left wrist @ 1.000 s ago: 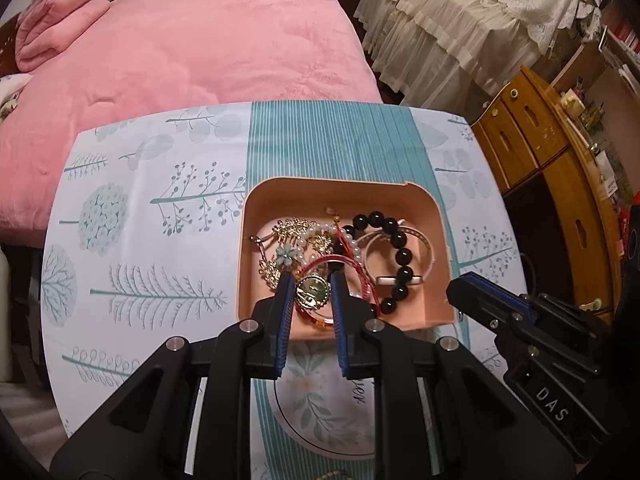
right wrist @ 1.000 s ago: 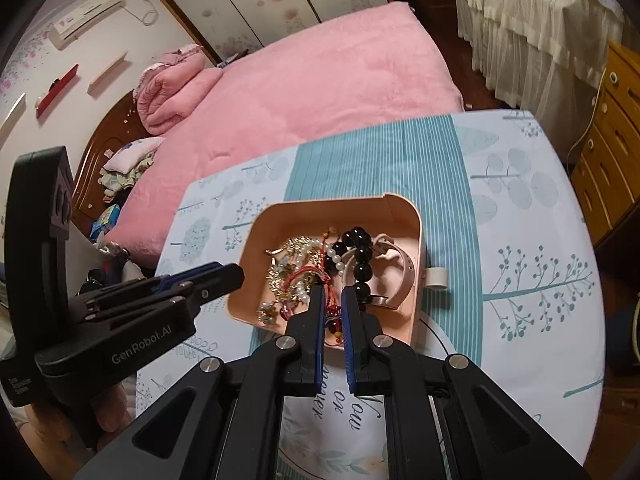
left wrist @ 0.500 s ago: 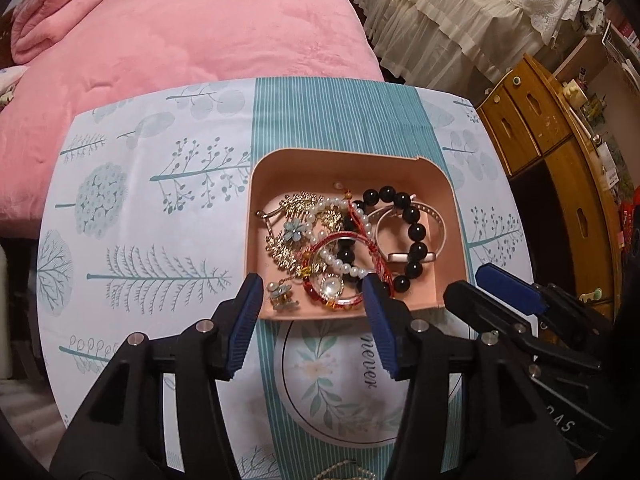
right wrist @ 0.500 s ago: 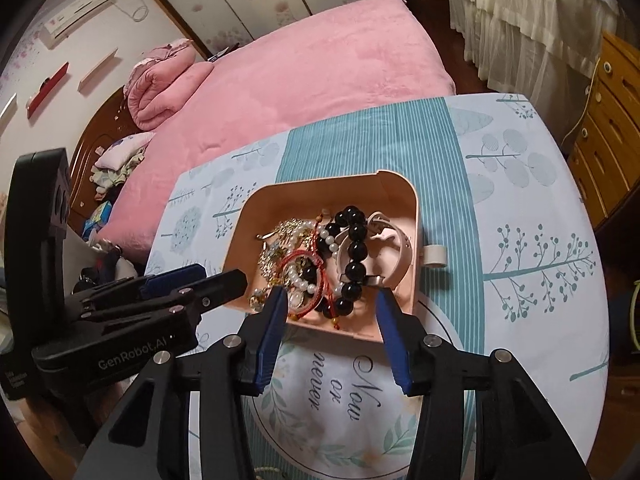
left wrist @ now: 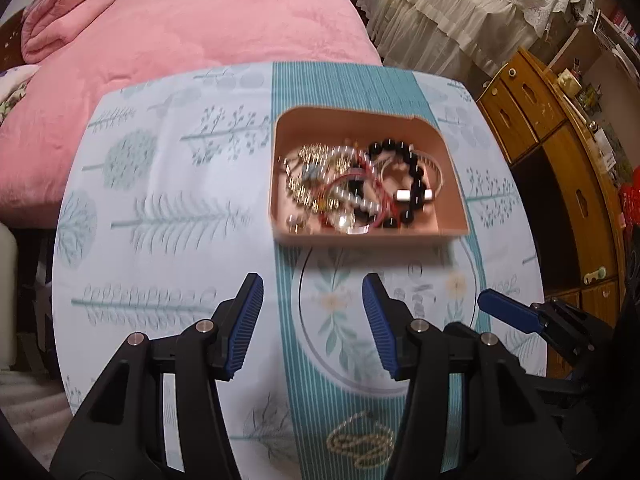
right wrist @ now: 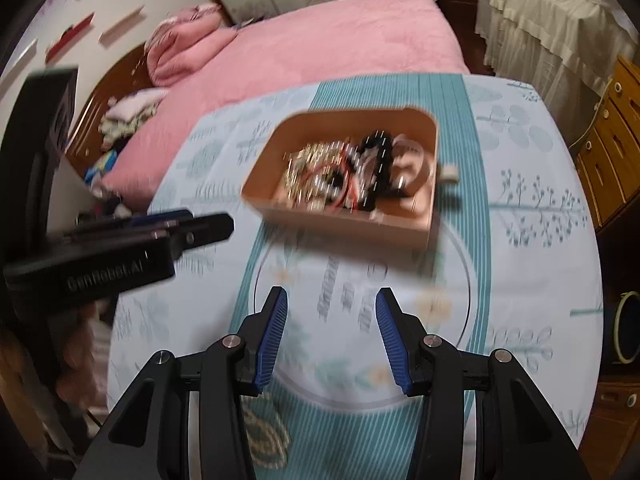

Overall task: Organize jewelry
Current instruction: 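Move right gripper to the long pearl necklace and grasp it, then lift the pearl necklace into the pink tray and open the right gripper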

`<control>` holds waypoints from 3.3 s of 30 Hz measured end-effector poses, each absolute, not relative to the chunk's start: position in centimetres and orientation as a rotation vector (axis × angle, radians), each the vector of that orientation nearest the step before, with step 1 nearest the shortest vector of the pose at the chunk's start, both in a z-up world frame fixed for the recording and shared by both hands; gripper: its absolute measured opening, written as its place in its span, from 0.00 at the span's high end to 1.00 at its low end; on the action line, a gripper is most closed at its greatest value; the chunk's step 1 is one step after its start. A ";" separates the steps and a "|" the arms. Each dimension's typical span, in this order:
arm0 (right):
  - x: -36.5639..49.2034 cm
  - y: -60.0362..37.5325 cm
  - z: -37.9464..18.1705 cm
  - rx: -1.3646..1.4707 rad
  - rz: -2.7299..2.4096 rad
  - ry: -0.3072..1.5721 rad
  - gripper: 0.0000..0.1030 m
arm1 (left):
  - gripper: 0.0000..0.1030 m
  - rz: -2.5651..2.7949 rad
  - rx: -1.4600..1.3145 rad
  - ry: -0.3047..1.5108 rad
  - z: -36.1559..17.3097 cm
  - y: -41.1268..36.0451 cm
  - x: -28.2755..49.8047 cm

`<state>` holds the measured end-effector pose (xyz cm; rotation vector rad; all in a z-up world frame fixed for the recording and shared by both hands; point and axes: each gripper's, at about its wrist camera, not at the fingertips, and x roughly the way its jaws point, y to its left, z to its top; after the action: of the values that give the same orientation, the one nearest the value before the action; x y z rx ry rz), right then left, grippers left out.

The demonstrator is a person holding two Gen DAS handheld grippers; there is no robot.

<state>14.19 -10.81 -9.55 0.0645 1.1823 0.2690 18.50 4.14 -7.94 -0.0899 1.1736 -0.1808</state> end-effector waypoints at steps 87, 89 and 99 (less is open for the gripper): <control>11.9 -7.1 6.1 0.075 0.518 1.003 0.95 | 0.53 -0.108 -0.280 1.174 -7.4 9.9 8.1; 13.6 -7.2 9.0 0.090 0.517 0.948 0.95 | 0.53 -0.109 -0.267 1.158 -6.7 9.8 8.9; 22.0 -8.5 13.3 0.064 0.362 0.814 0.95 | 0.53 -0.122 -0.270 1.127 -5.6 10.0 12.7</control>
<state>21.96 -8.52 13.30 0.0642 0.8137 0.3616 12.72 9.97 -5.60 -0.2702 1.1271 -0.1225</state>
